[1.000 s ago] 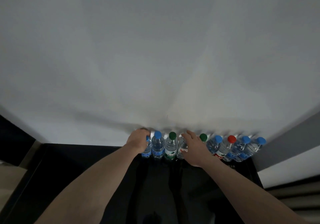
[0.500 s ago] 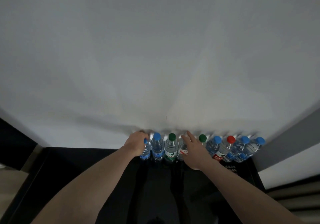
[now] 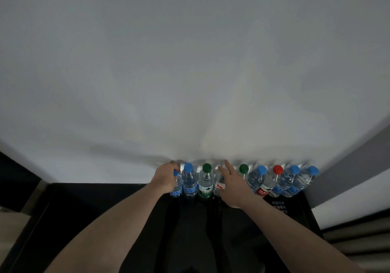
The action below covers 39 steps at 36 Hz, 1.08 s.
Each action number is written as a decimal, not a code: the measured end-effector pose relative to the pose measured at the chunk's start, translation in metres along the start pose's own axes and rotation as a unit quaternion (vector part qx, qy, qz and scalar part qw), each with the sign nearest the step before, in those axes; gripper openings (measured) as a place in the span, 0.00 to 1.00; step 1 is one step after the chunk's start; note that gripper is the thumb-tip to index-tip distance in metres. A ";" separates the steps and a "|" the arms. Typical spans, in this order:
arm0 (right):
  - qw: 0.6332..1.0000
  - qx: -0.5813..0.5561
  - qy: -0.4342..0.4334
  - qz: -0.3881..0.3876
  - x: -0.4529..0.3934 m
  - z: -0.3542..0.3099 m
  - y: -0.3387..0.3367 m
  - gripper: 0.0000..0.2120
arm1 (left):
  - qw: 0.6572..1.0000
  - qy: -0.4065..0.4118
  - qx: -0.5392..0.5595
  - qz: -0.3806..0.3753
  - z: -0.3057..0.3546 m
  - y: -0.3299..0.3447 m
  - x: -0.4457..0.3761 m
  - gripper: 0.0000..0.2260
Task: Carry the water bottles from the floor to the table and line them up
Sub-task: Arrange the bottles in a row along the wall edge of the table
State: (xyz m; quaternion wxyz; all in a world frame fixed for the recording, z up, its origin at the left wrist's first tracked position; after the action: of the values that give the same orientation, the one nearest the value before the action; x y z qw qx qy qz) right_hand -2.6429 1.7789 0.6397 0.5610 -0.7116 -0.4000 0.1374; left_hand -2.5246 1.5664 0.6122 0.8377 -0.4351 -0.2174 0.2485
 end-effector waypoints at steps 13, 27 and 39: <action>0.997 -0.047 -0.018 0.061 0.020 0.015 -0.012 0.37 | 0.987 0.138 -0.081 0.015 0.043 -0.025 0.006 0.20; 0.997 0.044 0.033 0.063 0.030 0.039 -0.019 0.38 | 0.996 0.086 -0.012 0.022 0.061 -0.010 0.002 0.11; 0.924 -0.126 0.154 0.325 0.038 0.111 -0.065 0.22 | 0.997 0.038 0.055 0.040 0.031 -0.011 0.024 0.22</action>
State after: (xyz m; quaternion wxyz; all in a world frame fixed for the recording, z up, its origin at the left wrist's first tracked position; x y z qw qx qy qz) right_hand -2.7175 1.8862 0.6712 0.4456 -0.8799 -0.0694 0.1498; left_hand -2.5209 1.5949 0.6411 0.8571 -0.4062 -0.1538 0.2769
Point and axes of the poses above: each hand's wrist, its own x-axis away from the middle knuckle, its own y-axis out of the palm, z = x × y, the point moved 5 cm from there along -x, towards the middle knuckle, and after that the axes turned 5 degrees about z, right-handed, at the moved point
